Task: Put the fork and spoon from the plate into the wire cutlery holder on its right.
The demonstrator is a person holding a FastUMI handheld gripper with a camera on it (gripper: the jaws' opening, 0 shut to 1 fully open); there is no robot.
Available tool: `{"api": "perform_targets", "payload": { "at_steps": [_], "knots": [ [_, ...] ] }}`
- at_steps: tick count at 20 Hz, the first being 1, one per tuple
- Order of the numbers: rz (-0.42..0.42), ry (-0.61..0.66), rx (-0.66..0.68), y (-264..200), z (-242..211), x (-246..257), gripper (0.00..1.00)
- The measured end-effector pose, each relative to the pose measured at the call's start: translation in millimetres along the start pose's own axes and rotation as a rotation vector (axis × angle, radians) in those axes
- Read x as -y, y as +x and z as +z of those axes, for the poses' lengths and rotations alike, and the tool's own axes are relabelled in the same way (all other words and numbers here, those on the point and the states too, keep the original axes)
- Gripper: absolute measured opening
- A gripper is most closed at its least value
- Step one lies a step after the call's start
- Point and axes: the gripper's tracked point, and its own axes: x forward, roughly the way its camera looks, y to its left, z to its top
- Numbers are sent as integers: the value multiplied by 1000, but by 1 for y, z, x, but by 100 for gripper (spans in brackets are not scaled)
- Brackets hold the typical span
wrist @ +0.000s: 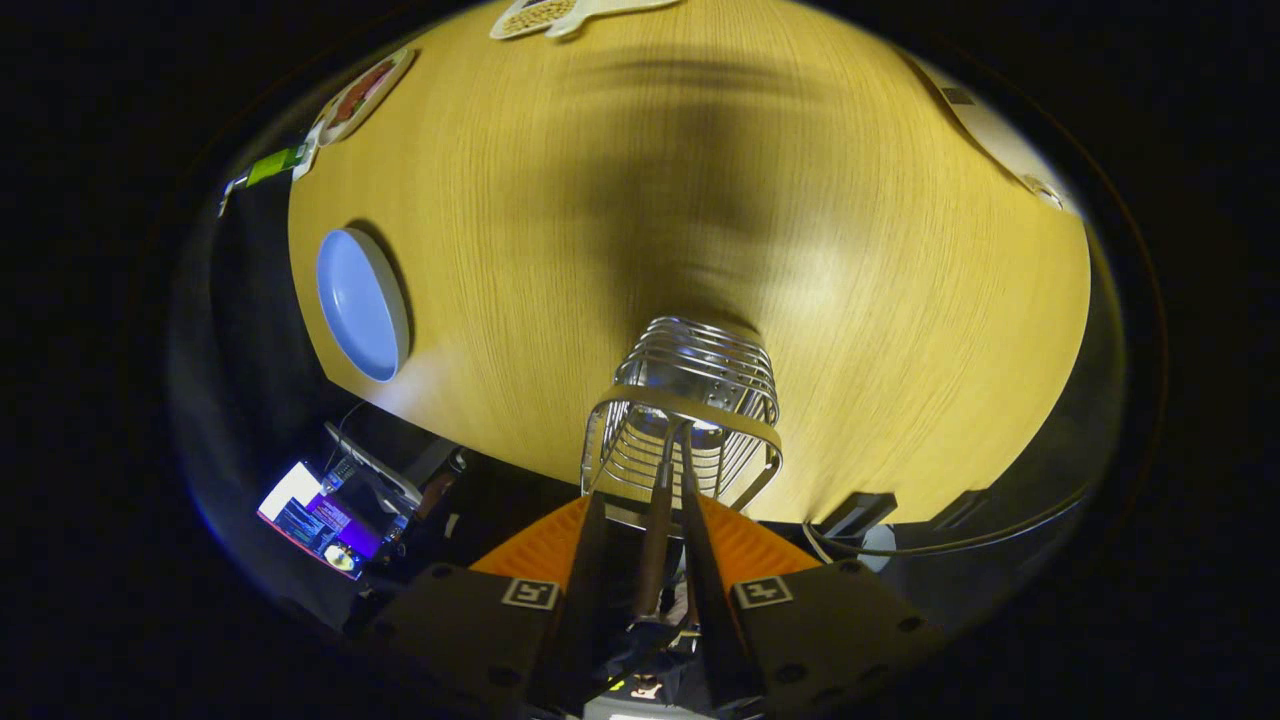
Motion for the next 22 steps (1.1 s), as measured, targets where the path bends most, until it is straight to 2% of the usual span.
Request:
{"api": "perform_targets", "payload": {
  "at_steps": [1, 4, 5, 6, 9, 15, 18, 22],
  "knots": [
    [15, -8, 58, -8, 6, -2, 65],
    [51, -37, 245, -23, 8, -4, 81],
    [40, -52, 311, -31, 7, -3, 90],
    [21, -71, 379, -39, 4, 3, 93],
    [-24, -116, 587, -69, 0, 6, 98],
    [-39, -182, 1097, -153, -16, -13, 100],
    [-42, -218, 1292, -199, -31, -16, 99],
    [-115, -314, 1527, -257, -54, -18, 99]
  ]
}}
